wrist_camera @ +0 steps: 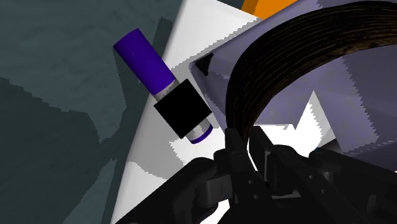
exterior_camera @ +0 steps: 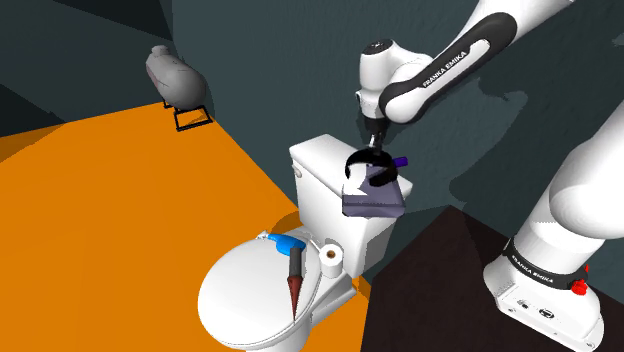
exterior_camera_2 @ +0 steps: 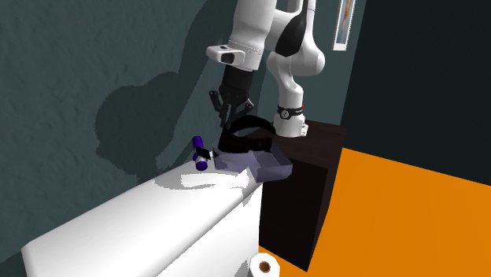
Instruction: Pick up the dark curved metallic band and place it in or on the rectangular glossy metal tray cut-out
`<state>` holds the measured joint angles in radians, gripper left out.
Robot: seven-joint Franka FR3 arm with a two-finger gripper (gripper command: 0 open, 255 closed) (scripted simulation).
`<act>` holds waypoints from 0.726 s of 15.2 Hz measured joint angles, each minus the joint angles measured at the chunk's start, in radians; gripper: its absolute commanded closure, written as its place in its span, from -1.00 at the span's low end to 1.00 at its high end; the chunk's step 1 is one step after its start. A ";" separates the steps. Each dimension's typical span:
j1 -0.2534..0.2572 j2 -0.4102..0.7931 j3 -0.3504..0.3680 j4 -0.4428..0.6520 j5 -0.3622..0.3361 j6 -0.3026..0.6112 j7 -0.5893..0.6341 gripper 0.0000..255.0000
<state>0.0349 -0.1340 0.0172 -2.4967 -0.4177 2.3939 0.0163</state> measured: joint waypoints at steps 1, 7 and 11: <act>-0.002 0.011 0.000 -0.002 -0.006 0.013 0.007 1.00; -0.008 0.053 -0.001 -0.017 -0.036 0.066 0.038 1.00; -0.008 0.054 -0.001 -0.018 -0.037 0.068 0.040 1.00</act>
<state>0.0271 -0.0796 0.0164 -2.5145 -0.4544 2.4622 0.0558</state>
